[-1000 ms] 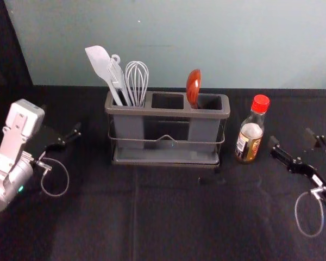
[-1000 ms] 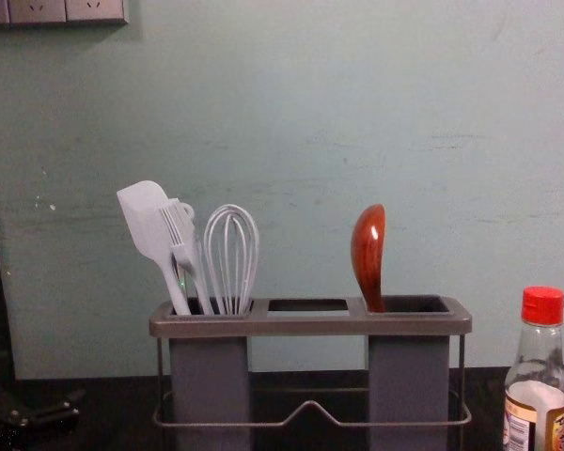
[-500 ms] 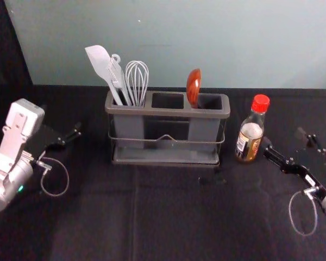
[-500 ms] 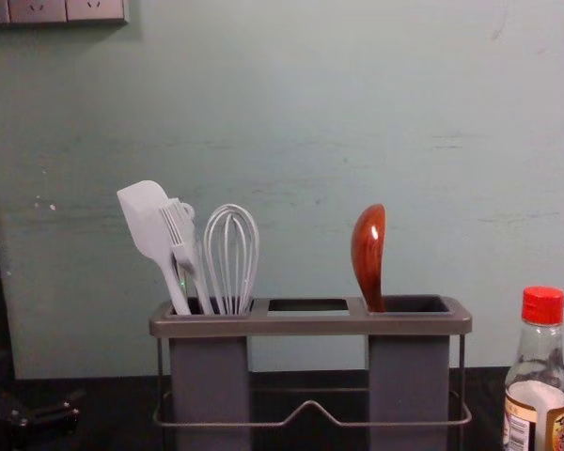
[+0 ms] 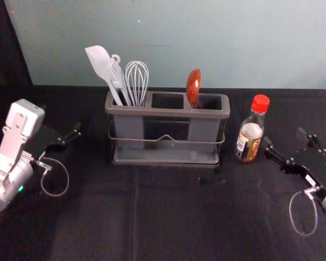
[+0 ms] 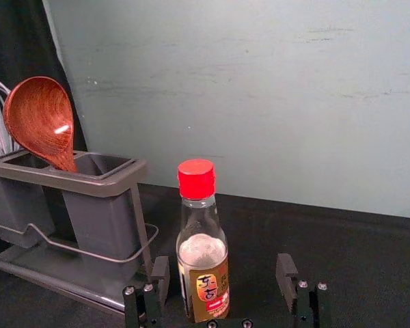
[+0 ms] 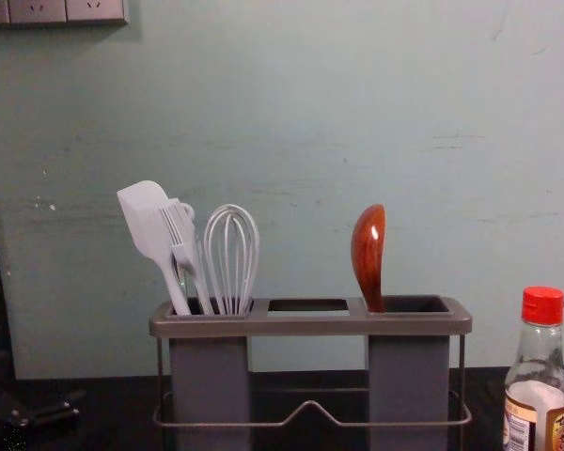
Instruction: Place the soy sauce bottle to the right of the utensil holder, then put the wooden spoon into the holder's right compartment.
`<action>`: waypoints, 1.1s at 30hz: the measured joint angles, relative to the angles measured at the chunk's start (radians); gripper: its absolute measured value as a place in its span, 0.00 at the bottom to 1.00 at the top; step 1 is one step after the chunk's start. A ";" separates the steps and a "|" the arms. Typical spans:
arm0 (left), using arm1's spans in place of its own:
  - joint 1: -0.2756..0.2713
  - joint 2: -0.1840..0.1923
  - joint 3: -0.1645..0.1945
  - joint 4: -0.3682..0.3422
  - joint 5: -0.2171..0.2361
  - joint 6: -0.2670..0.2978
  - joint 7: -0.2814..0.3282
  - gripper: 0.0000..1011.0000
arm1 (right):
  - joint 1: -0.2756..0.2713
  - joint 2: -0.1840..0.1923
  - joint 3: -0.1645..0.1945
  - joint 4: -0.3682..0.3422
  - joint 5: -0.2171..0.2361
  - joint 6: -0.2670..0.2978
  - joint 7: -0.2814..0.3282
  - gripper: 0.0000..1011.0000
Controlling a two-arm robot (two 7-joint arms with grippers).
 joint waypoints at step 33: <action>0.000 0.000 0.000 0.000 0.000 0.000 0.000 0.99 | -0.001 0.000 0.000 -0.002 0.001 0.001 -0.004 0.99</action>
